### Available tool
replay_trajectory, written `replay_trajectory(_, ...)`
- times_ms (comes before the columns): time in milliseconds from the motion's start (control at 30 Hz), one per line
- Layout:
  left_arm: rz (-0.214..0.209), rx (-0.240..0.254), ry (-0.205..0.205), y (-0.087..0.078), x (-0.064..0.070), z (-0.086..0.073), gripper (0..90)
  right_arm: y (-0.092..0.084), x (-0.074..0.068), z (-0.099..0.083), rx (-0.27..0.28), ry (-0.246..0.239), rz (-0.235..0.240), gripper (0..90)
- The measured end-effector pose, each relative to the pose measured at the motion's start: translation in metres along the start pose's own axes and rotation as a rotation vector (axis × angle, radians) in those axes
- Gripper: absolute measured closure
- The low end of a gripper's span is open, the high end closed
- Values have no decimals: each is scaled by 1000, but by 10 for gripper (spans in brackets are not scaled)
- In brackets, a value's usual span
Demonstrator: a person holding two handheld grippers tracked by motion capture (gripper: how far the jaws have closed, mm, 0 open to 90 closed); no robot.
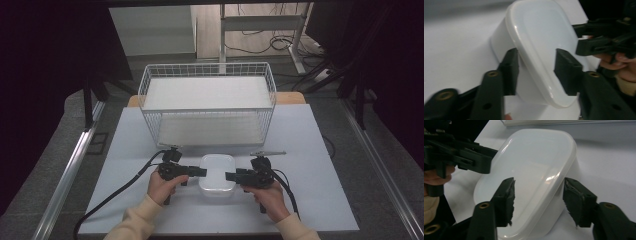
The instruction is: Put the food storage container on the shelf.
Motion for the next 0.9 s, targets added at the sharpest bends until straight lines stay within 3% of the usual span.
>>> replay_trajectory(33, 0, 0, 0, 0, 0, 0, 584, 0, 0, 0, 0, 0, 0, 474)
replay_trajectory(67, 8, 13, -11, -1, 2, 0, 597, -3, 1, 1, 9, 11, -3, 543)
replay_trajectory(267, 8, 17, 2, -6, 6, -1, 647, -11, 4, 1, 23, 85, 20, 639)
replay_trajectory(400, 2, 19, 30, -10, 10, -1, 687, -17, 4, 0, 34, 120, 40, 692)
replay_trajectory(833, -12, 77, 71, -25, 18, -2, 785, -28, -1, -2, 74, 142, 81, 796)
replay_trajectory(900, -15, 81, 73, -26, 17, -2, 788, -27, -2, -2, 82, 126, 80, 797)
Point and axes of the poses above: each handheld gripper's, and its own axes: y roughly forward along the jaws, z roughly out of its top, x roughly to its right, the point moved 3 cm from there along y, roughly forward along the jaws, and after that the axes turned 14 degrees about x, right-handed, at the moved point
